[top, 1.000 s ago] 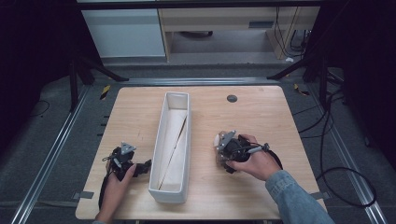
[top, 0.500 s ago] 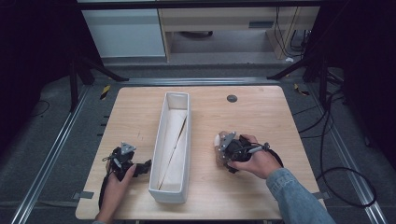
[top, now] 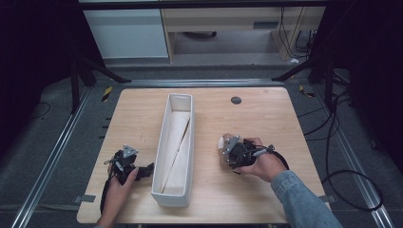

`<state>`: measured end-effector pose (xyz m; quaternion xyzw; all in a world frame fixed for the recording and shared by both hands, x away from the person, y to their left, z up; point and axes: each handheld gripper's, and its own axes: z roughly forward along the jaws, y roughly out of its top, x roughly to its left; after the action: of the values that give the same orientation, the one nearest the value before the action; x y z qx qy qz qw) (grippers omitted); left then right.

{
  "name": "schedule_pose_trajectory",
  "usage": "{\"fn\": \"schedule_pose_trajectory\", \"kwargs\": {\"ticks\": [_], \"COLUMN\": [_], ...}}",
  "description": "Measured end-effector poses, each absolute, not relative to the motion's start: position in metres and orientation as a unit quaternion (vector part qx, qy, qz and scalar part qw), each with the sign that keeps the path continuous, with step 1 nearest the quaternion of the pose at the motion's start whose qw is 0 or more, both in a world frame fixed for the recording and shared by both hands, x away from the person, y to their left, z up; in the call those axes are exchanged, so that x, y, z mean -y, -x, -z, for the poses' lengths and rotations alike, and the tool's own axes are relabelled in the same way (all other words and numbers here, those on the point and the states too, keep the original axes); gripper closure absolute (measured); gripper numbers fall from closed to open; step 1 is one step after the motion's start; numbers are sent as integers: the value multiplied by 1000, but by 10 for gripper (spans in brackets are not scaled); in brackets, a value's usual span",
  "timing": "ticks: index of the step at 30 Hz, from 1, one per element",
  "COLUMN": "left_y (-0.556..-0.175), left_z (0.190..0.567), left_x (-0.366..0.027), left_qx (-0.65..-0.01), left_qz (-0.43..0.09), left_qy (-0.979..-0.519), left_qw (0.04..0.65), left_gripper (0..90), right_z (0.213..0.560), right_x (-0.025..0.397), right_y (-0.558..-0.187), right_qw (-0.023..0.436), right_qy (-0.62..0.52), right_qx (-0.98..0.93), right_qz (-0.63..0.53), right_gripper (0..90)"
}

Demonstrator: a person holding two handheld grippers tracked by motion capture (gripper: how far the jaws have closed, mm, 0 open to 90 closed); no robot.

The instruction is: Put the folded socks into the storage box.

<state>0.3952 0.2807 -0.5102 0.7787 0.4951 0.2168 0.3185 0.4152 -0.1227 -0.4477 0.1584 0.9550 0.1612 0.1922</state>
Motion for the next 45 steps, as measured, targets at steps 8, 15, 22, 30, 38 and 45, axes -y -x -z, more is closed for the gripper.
{"fn": "schedule_pose_trajectory", "kwargs": {"ticks": [8, 15, 22, 30, 38, 45], "left_y": [-394, -394, -394, -394, -394, -394], "left_z": [510, 510, 510, 510, 510, 511], "left_x": [-281, -281, -281, -281, -281, -280], "left_qx": [-496, -495, -495, -495, -495, -496], "left_qz": [-216, -216, -216, -216, -216, -216], "left_qy": [-778, -778, -779, -779, -779, -777], "left_qw": [320, 320, 319, 320, 320, 321], "left_gripper": [0, 0, 0, 0, 0, 0], "right_z": [425, 406, 385, 360, 344, 333], "right_x": [126, 123, 115, 105, 93, 86], "right_y": [-414, -408, -404, -400, -395, -391], "right_qw": [180, 170, 168, 170, 167, 174], "right_qy": [-168, -179, -177, -178, -167, -163], "right_qx": [-954, -949, -946, -944, -946, -943], "right_qz": [-172, -197, -214, -220, -224, -232], "right_gripper": [476, 485, 485, 486, 486, 485]}}
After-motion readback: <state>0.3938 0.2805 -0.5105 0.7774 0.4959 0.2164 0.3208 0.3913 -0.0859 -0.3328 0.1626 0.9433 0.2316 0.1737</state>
